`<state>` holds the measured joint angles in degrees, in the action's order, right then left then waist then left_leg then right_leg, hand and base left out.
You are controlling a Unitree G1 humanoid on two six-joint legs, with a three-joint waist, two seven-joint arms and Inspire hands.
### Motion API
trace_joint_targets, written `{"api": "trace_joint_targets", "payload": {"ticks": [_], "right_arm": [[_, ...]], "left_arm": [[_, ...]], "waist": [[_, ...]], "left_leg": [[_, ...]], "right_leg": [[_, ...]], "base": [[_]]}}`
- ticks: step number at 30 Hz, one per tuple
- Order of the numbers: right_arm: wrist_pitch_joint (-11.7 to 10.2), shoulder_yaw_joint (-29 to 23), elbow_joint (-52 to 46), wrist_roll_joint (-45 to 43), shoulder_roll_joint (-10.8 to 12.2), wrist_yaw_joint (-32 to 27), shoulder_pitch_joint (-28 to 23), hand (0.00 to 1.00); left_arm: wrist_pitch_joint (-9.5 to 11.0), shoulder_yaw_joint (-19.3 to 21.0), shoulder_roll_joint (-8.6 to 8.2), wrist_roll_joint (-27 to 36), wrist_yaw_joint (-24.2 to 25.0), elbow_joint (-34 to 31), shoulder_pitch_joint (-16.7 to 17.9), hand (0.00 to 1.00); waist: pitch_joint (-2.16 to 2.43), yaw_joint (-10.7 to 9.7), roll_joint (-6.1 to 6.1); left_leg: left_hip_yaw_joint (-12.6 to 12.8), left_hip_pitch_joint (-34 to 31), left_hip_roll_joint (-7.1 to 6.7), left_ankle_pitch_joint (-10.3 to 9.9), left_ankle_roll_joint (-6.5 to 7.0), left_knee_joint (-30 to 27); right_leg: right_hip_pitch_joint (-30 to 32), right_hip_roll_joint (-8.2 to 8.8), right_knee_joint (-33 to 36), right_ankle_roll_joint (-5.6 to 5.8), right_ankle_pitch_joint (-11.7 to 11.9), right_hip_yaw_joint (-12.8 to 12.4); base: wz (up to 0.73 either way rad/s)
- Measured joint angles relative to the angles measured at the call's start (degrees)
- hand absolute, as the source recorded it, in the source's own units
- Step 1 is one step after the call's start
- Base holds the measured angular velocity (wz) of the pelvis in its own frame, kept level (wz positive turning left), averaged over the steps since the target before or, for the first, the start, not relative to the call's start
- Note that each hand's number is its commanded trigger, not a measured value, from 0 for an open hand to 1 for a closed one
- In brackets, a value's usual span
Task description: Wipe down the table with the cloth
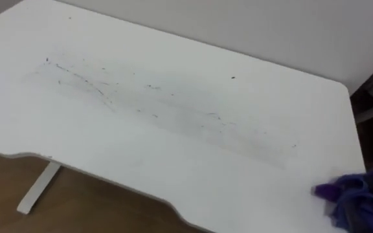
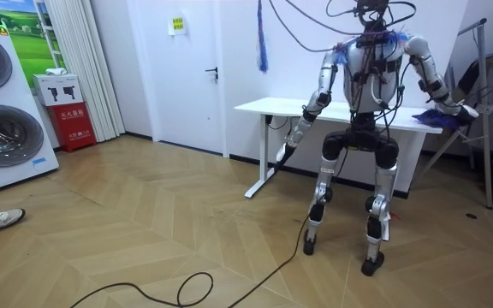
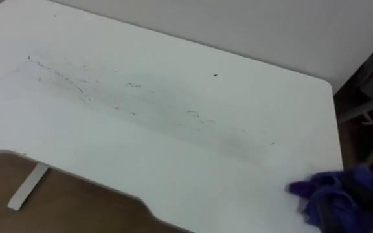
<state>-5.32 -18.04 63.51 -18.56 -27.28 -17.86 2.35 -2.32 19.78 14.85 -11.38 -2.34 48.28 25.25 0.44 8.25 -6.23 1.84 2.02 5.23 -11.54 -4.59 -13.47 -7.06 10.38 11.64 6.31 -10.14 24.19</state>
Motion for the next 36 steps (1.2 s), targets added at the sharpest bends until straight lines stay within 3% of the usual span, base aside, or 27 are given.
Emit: {"api": "trace_joint_targets", "payload": {"ticks": [3, 6, 8, 9, 11, 13, 15, 17, 21, 23, 25, 28, 29, 30, 31, 36], "right_arm": [[1.55, 1.95, -2.8, 0.0, 0.03, -0.51, 0.51, 1.0], [5.93, 7.03, -6.89, -4.32, -0.02, -1.11, 3.82, 1.0], [10.25, 16.09, -15.04, -11.15, 0.75, 0.47, 6.73, 1.0], [10.57, 19.34, -17.11, -13.68, 0.97, 1.38, 8.04, 1.0], [10.02, 29.62, -22.15, -21.09, 4.28, 4.5, 15.68, 1.0], [8.03, 33.96, -22.38, -23.3, 6.6, 5.86, 21.0, 1.0], [7.27, 35.03, -24.1, -25.04, 8.17, 6.81, 23.71, 1.0], [6.78, 36.11, -26.78, -25.96, 9.61, 7.23, 24.53, 1.0], [6.32, 38.9, -25.93, -25.97, 9.69, 9.3, 23.93, 1.0], [5.84, 38.68, -25.98, -26.16, 9.83, 8.79, 20.51, 1.0], [4.88, 38.59, -26.07, -26.06, 10.15, 7.95, 19.53, 1.0], [3.63, 38.62, -25.82, -25.09, 10.42, 7.14, 18.15, 1.0], [3.32, 38.39, -26.01, -23.96, 10.44, 6.56, 17.02, 0.77], [3.13, 37.99, -26.22, -23.76, 10.5, 6.32, 16.32, 0.16], [2.55, 37.43, -26.35, -23.71, 10.66, 6.0, 15.23, 0.0], [2.21, 35.78, -27.44, -23.78, 10.95, 5.83, 12.82, 0.0]], "left_arm": [[0.39, -1.73, -0.14, 0.65, -0.1, -0.61, -1.31, 0.0], [1.06, -4.15, -1.06, 0.51, 0.05, -2.43, -3.61, 0.0], [1.22, -5.32, -1.58, 0.48, 0.76, -2.69, -6.14, 0.0], [1.35, -5.78, -1.57, 0.48, 0.95, -2.52, -6.59, 0.0], [1.65, -8.23, -1.6, 0.49, 2.06, -1.09, -8.46, 0.0], [1.67, -10.25, -1.61, 0.52, 2.68, -1.2, -8.79, 0.0], [1.01, -10.63, -1.63, 0.57, 2.88, -1.91, -8.44, 0.0], [-0.43, -10.6, -1.6, 0.51, 2.92, -2.04, -5.3, 0.0], [-1.25, -11.16, -1.6, 0.47, 3.53, -2.94, -2.83, 0.0], [-1.36, -11.19, -1.76, -0.35, 4.61, -4.2, -3.08, 0.0], [-1.32, -11.35, -1.87, -0.57, 5.23, -4.36, -3.59, 0.0], [-0.99, -12.07, -2.09, -0.56, 5.26, -5.1, -4.87, 0.0], [-0.39, -12.07, -2.46, -0.56, 5.26, -5.61, -5.23, 0.0], [0.0, -12.07, -2.56, -0.56, 5.26, -5.61, -5.45, 0.0], [0.28, -12.04, -2.58, -0.56, 5.25, -6.09, -5.51, 0.0], [0.31, -12.06, -2.61, -0.51, 5.2, -8.2, -5.55, 0.0]], "waist": [[-0.08, -0.09, 1.21], [-0.21, 0.74, 1.91], [-0.26, 3.93, 2.17], [-0.3, 4.41, 2.19], [-0.81, 6.14, 2.1], [-1.43, 8.37, 1.69], [-1.67, 11.32, 1.13], [-1.64, 13.34, 1.08], [-1.7, 14.12, 1.18], [-1.63, 13.9, 1.45], [-1.7, 12.79, 2.43], [-1.41, 11.91, 3.39], [-1.5, 11.61, 3.87], [-1.32, 11.48, 3.86], [-1.04, 11.11, 3.91], [-0.96, 9.91, 3.73]], "left_leg": [[0.6, 0.65, 0.27, -0.2, -0.03, -0.01], [1.9, 1.28, 0.57, -0.13, -0.07, 0.94], [2.64, 1.61, 1.18, -0.14, -0.13, 1.55], [2.48, 1.63, 1.32, -0.1, -0.18, 1.71], [1.62, 1.52, 1.54, 0.06, -0.43, 1.82], [0.52, 1.03, 1.48, 0.09, -0.48, 1.71], [-1.01, 0.44, 1.35, 0.13, -0.49, 1.56], [-2.78, 0.41, 1.04, 0.18, -0.38, 1.78], [-4.23, 0.13, 0.86, 0.2, -0.35, 1.8], [-5.12, 0.48, 0.77, 0.21, -0.35, 1.85], [-5.09, 1.67, 0.74, 0.21, -0.35, 2.13], [-4.47, 3.13, 0.78, 0.21, -0.35, 2.81], [-4.05, 3.85, 0.78, 0.2, -0.35, 3.26], [-3.84, 4.17, 0.75, 0.21, -0.35, 3.5], [-3.66, 4.73, 0.76, 0.2, -0.35, 4.03], [-2.85, 5.48, 0.7, 0.2, -0.34, 4.25]], "right_leg": [[-0.28, -0.2, 0.2, -0.14, 0.2, -0.74], [0.96, -0.42, 1.24, -0.46, 0.41, -3.06], [3.14, -1.25, 2.07, -1.42, 1.13, -5.35], [3.52, -1.5, 2.06, -1.6, 1.44, -5.35], [3.9, -1.94, 2.05, -1.99, 1.75, -5.1], [3.7, -2.02, 1.66, -1.98, 1.75, -4.33], [3.2, -2.15, 0.34, -1.74, 1.9, -3.02], [2.33, -1.88, -0.08, -1.63, 1.96, -0.49], [1.59, -1.66, -0.04, -1.61, 1.94, 1.19], [0.92, -1.67, -0.07, -1.57, 1.92, 1.32], [-0.09, -1.66, -0.17, -1.56, 1.91, 1.23], [-0.64, -1.66, -0.17, -1.48, 1.86, 1.03], [-1.03, -1.59, -0.18, -1.48, 1.86, 0.94], [-1.12, -1.53, -0.16, -1.48, 1.86, 0.91], [-1.22, -1.52, -0.18, -1.47, 1.86, 0.8], [-1.25, -1.45, -0.17, -1.47, 1.86, -0.36]], "base": [[-0.15], [-0.44], [-0.8], [-0.59], [-0.1], [0.29], [0.42], [0.43], [0.31], [0.12], [-0.03], [-0.15], [-0.15], [-0.11], [-0.08], [-0.12]]}}
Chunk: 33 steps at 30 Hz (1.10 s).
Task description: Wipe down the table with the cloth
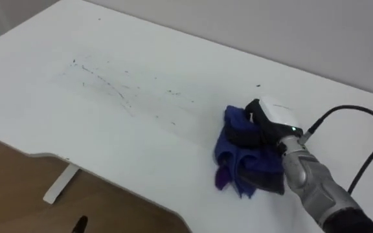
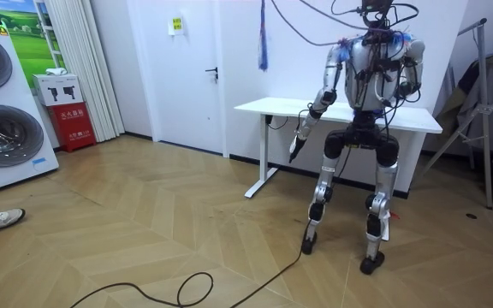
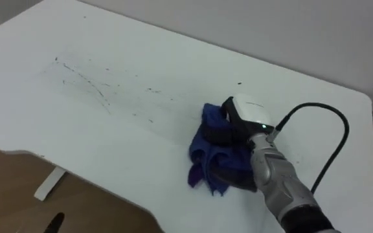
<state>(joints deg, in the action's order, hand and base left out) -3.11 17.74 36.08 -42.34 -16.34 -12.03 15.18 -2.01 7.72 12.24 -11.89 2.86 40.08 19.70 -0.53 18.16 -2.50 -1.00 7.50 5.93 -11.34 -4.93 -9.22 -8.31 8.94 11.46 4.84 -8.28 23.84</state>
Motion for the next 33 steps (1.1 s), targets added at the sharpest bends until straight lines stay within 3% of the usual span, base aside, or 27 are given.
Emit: {"api": "trace_joint_targets", "payload": {"ticks": [9, 14, 18, 21, 23, 27, 33], "right_arm": [[-1.35, -1.08, -1.24, 1.35, 0.02, -1.15, -2.17, 0.0], [-1.75, -2.47, -6.86, 1.19, -0.05, -0.25, -7.2, 0.0], [-2.12, -4.01, -9.46, 1.35, -0.59, 1.09, -10.33, 0.0], [-2.47, -5.15, -10.28, 2.13, -0.68, 1.3, -11.09, 0.0], [-2.47, -6.86, -11.83, 2.14, -1.13, 1.29, -11.1, 0.0], [-2.77, -11.03, -13.34, 2.26, -1.83, 0.93, -11.24, 0.0], [-3.2, -21.46, -14.36, 7.24, -2.09, -1.72, -12.46, 0.0]], "left_arm": [[0.69, -0.08, -0.15, 1.14, -0.09, -1.93, -0.17, 0.0], [1.32, -0.26, -0.32, 1.2, -0.1, -1.93, 0.1, 0.0], [1.8, -0.08, -0.32, 1.18, -0.09, -1.93, 0.14, 0.0], [2.32, -0.02, -0.29, 1.29, -0.13, -1.91, 0.82, 0.0], [2.4, -0.1, -0.34, 2.81, -0.05, -1.9, 1.11, 0.0], [2.53, -0.03, -0.52, 5.42, 0.09, -1.9, 1.16, 0.0], [2.82, 1.58, -0.86, 5.52, 0.08, -1.91, 1.4, 0.0]], "waist": [[0.18, -2.18, 0.09], [0.89, -5.02, -0.1], [0.95, -5.88, -0.08], [0.91, -8.07, -0.04], [0.86, -9.75, 0.01], [0.82, -10.51, -0.06], [0.49, -12.56, -0.49]], "left_leg": [[2.84, -0.24, 0.08, 0.0, 0.0, 0.0], [3.23, -0.73, 0.08, -0.02, 0.01, -0.24], [4.68, -0.48, 0.08, 0.11, 0.21, -0.32], [5.03, -0.25, 0.04, 0.12, 0.23, -0.25], [5.05, -0.25, 0.08, 0.12, 0.23, -0.16], [6.35, 0.08, 0.18, 0.12, 0.23, 0.22], [7.17, 0.06, 0.16, 0.12, 0.23, 0.54]], "right_leg": [[0.46, -0.02, -0.92, 0.82, -0.52, -0.4], [0.79, -0.02, -0.61, 0.79, -0.52, -1.15], [1.61, 0.07, 0.36, 0.66, -0.44, -3.02], [1.6, 0.11, 0.36, 0.63, -0.42, -3.39], [1.68, 0.03, 0.33, 0.63, -0.42, -3.46], [2.37, -0.14, 0.34, 0.61, -0.4, -4.78], [3.01, -0.08, 0.27, 0.62, -0.41, -5.31]], "base": [[-0.09], [-0.04], [-0.2], [-0.06], [0.0], [-0.16], [-0.04]]}}
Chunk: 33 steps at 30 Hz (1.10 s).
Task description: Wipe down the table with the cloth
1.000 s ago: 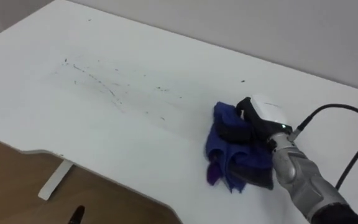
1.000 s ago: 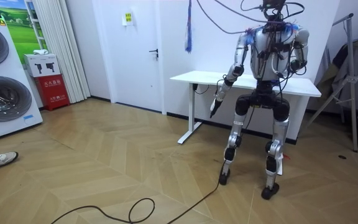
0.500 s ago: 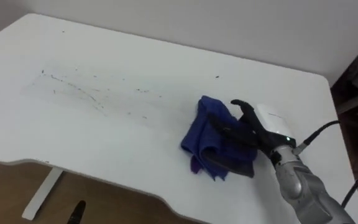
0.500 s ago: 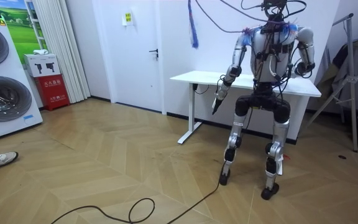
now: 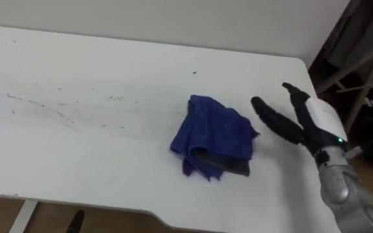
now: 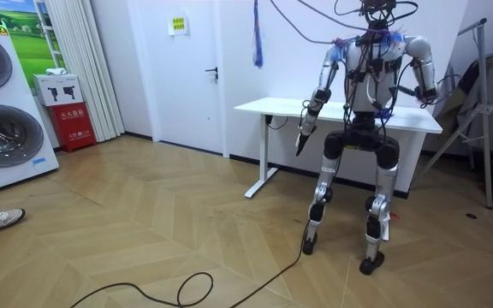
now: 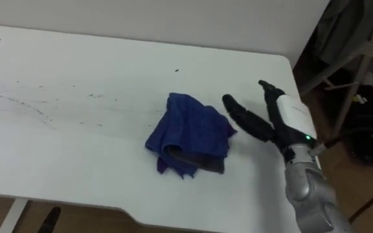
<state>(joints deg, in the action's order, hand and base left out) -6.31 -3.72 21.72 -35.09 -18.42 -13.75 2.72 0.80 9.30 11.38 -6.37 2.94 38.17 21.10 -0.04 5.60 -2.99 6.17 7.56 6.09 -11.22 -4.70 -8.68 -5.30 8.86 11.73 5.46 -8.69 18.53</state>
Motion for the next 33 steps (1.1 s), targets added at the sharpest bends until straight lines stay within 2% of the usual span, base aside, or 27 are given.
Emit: {"api": "trace_joint_targets", "payload": {"ticks": [3, 4, 6, 8, 11, 13, 17, 21, 24, 27, 29, 30, 32, 33], "right_arm": [[-0.05, -4.65, 0.19, 3.82, -1.57, -1.91, -0.03, 0.0], [-0.27, -6.85, 0.7, 4.46, -2.26, -2.44, -0.12, 0.0], [-0.11, -10.29, 2.89, 6.33, -3.13, -3.79, -0.65, 0.0], [0.05, -13.78, 8.84, 8.44, -4.9, -5.14, -0.75, 0.0], [0.81, -18.77, 18.58, 14.65, -5.6, -5.88, -1.02, 0.0], [1.45, -20.53, 25.56, 17.97, -6.47, -6.31, -1.22, 0.0], [2.89, -25.53, 33.77, 23.83, -7.13, -7.17, -5.42, 0.0], [4.02, -26.27, 43.47, 27.05, -7.97, -6.88, -7.34, 0.0], [6.19, -25.01, 50.05, 28.72, -7.91, -4.58, -9.45, 0.0], [8.51, -21.81, 54.3, 29.02, -5.56, -1.81, -13.15, 0.0], [10.55, -18.59, 54.78, 30.68, -1.13, 0.52, -16.06, 0.0], [11.16, -17.41, 54.72, 30.82, 0.14, 1.03, -16.5, 0.0], [12.73, -12.57, 54.59, 29.9, 5.09, 2.96, -16.91, 0.0], [12.83, -11.44, 54.49, 29.67, 5.98, 3.62, -16.77, 0.0]], "left_arm": [[0.0, 1.5, 0.0, -0.08, 0.34, -0.08, 0.0, 0.0], [0.0, 2.27, 0.02, -0.11, 0.59, -0.07, 0.13, 0.0], [0.0, 4.3, 0.05, -0.22, 1.09, -0.02, 0.27, 0.0], [0.0, 6.19, 0.1, -0.66, 1.13, -0.02, 0.41, 0.0], [-0.01, 6.83, 0.73, -0.55, 1.07, 0.8, 0.7, 0.0], [-0.07, 7.86, 1.21, -0.65, 1.01, 1.22, 0.93, 0.0], [-0.3, 9.62, 1.21, -4.8, 1.08, 4.01, 0.82, 0.0], [-0.78, 10.83, 1.37, -5.64, 1.08, 4.77, 0.31, 0.0], [-0.95, 10.68, 1.36, -5.73, 0.95, 8.2, -0.18, 0.0], [-2.0, 9.58, 1.26, -6.14, 0.74, 10.86, -0.4, 0.0], [-2.87, 8.24, 0.48, -7.54, -0.7, 11.54, -0.35, 0.0], [-2.92, 7.59, 0.4, -7.6, -1.17, 11.94, -0.32, 0.0], [-3.02, 5.23, 0.19, -9.25, -3.22, 15.19, -1.62, 0.0], [-3.07, 4.66, 0.06, -9.65, -3.82, 16.11, -2.07, 0.0]], "waist": [[-0.02, -1.27, 0.04], [-0.04, -2.38, -0.03], [0.0, -2.59, -0.35], [-0.21, -4.28, -1.32], [-0.22, -5.53, -2.44], [0.21, -7.09, -3.37], [0.42, -7.77, -3.27], [0.46, -8.55, -2.91], [0.46, -8.45, -2.54], [0.72, -8.45, -1.66], [0.59, -8.19, -1.33], [0.58, -8.14, -1.26], [0.56, -7.82, -1.01], [0.56, -7.73, -0.89]], "left_leg": [[0.82, -0.07, -0.03, 0.0, 0.0, -0.01], [1.32, -0.06, -0.08, 0.0, 0.0, -0.01], [1.99, -0.02, -0.12, 0.0, 0.01, -0.02], [2.37, -0.08, -0.59, -0.01, 0.05, -0.1], [2.39, -0.48, -0.97, -0.53, 0.88, -0.58], [2.19, -1.06, -0.99, -0.59, 0.95, -0.96], [2.14, -2.01, -0.8, -0.66, 0.9, -1.35], [1.68, -2.08, -0.75, -0.68, 0.88, -1.41], [1.66, -1.97, -0.81, -0.68, 0.89, -1.44], [0.91, -1.46, -0.75, -0.69, 0.87, -1.28], [0.51, -0.31, -0.74, -0.78, 0.74, -0.85], [0.32, -0.17, -0.74, -0.83, 0.71, -0.75], [-0.34, 0.0, -0.69, -1.04, 0.63, -0.86], [-0.44, 0.01, -0.69, -1.05, 0.63, -0.91]], "right_leg": [[0.68, 0.07, 0.22, 0.0, 0.0, -0.7], [0.71, 0.2, 0.43, 0.06, -0.04, -0.72], [1.29, 0.37, 1.41, 0.23, -0.15, -1.3], [1.63, 1.01, 2.2, 0.52, -0.37, -1.19], [1.62, 1.31, 2.08, 0.63, -0.43, -1.23], [1.7, 1.27, 1.95, 0.64, -0.43, -1.24], [2.29, 1.09, 1.83, 0.48, -0.33, -1.37], [2.24, 0.98, 1.84, 0.45, -0.3, -1.27], [2.05, 0.99, 1.82, 0.44, -0.3, -1.31], [0.79, 0.69, 0.83, 0.47, -0.32, -1.17], [-0.69, 0.56, 0.32, 0.52, -0.36, -1.0], [-1.09, 0.47, -0.03, 0.52, -0.35, -1.02], [-1.79, 0.11, -0.53, 0.52, -0.35, -1.48], [-1.99, 0.01, -0.76, 0.51, -0.34, -1.63]], "base": [[-0.1], [-0.1], [-0.14], [-0.02], [0.02], [0.05], [0.01], [0.03], [0.0], [0.12], [0.09], [0.11], [0.09], [0.05]]}}
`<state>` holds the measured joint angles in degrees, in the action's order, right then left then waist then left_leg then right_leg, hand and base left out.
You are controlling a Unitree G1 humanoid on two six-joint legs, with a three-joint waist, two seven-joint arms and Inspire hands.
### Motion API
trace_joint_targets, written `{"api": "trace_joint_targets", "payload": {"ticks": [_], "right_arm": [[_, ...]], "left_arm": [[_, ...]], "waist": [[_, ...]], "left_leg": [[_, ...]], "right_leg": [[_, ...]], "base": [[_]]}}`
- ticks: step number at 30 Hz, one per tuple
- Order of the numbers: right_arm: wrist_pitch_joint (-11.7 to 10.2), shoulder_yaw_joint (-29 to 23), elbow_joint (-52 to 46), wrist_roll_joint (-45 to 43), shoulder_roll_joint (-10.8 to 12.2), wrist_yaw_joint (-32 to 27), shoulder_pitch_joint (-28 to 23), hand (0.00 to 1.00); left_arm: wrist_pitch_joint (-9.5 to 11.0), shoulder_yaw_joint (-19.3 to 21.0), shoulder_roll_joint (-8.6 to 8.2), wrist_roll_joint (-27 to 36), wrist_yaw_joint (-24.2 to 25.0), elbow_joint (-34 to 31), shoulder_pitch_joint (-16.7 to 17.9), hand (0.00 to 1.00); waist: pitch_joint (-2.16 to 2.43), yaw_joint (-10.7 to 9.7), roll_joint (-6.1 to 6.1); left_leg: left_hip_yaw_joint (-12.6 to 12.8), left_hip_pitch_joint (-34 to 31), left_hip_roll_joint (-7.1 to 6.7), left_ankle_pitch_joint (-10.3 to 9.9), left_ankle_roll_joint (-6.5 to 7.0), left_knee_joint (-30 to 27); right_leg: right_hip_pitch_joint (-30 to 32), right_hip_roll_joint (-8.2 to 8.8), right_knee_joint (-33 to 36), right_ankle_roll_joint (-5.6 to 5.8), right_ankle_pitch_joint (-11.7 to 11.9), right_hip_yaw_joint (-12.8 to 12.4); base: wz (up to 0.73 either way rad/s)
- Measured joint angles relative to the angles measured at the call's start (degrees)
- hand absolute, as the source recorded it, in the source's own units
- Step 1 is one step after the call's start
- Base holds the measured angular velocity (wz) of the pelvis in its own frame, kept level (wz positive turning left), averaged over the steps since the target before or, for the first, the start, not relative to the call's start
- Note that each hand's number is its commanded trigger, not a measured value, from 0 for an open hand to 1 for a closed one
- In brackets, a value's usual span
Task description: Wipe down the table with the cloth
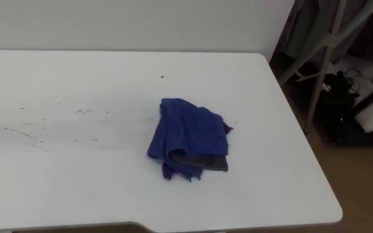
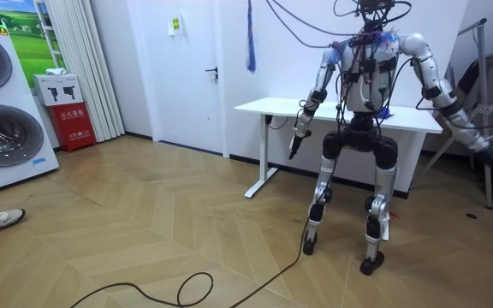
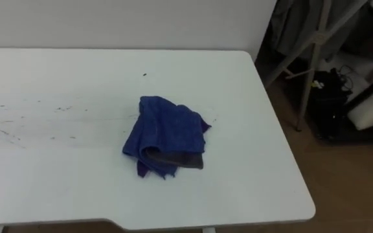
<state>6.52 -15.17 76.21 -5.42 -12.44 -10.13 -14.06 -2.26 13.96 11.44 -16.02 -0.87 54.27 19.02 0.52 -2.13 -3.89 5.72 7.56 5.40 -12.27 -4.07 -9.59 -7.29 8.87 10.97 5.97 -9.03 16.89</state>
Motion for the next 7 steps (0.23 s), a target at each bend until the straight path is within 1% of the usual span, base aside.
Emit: {"api": "trace_joint_targets", "payload": {"ticks": [1, 2, 3, 5, 6, 7], "right_arm": [[0.16, 2.27, -0.31, -1.39, 1.27, 1.15, 0.31, 0.0], [0.78, 5.01, -0.67, -3.5, 1.72, 1.79, 1.17, 0.0], [1.08, 6.23, -1.05, -4.78, 1.75, 1.88, 1.81, 0.0], [1.11, 9.45, -4.54, -11.89, 1.73, 1.42, 4.0, 0.0], [1.06, 9.7, -5.77, -13.36, 1.71, 1.12, 4.59, 0.0], [1.04, 10.18, -8.01, -14.97, 1.76, 0.26, 6.46, 0.0]], "left_arm": [[-0.27, -1.18, -0.49, -0.87, -1.1, 1.03, -0.57, 0.0], [-0.49, -2.1, -1.38, -1.81, -2.32, 1.14, -0.77, 0.0], [-0.53, -2.54, -1.85, -1.78, -2.89, 1.17, -0.83, 0.0], [-0.58, -4.51, -3.11, -2.22, -5.02, 1.93, -1.89, 0.0], [-0.62, -4.98, -3.5, -2.14, -5.61, 2.06, -2.2, 0.0], [-0.65, -6.29, -4.01, -2.17, -6.52, 2.64, -2.95, 0.0]], "waist": [[0.02, 0.38, 0.44], [-0.05, 1.02, 0.9], [-0.08, 1.25, 1.18], [-0.09, 2.72, 2.43], [-0.14, 3.24, 2.72], [-0.31, 4.08, 3.29]], "left_leg": [[-0.19, -0.03, -0.01, -0.06, 0.03, -0.21], [-0.19, -0.03, -0.02, -0.17, 0.05, -0.3], [-0.19, -0.06, -0.05, -0.16, 0.06, -0.27], [-0.2, -0.24, -0.05, -0.15, 0.07, -0.29], [-0.22, -0.35, -0.05, -0.15, 0.07, -0.31], [-0.23, -0.65, -0.07, -0.15, 0.07, -0.42]], "right_leg": [[-0.24, -0.14, -0.29, -0.05, 0.06, -0.39], [-0.23, -0.16, -0.26, -0.05, 0.09, -0.71], [-0.22, -0.17, -0.27, -0.04, 0.1, -0.89], [0.01, -0.26, -0.3, -0.06, 0.12, -0.98], [0.11, -0.26, -0.3, -0.06, 0.12, -0.95], [0.39, -0.26, -0.3, -0.07, 0.13, -0.94]], "base": [[0.04], [0.0], [0.0], [0.0], [0.0], [0.0]]}}
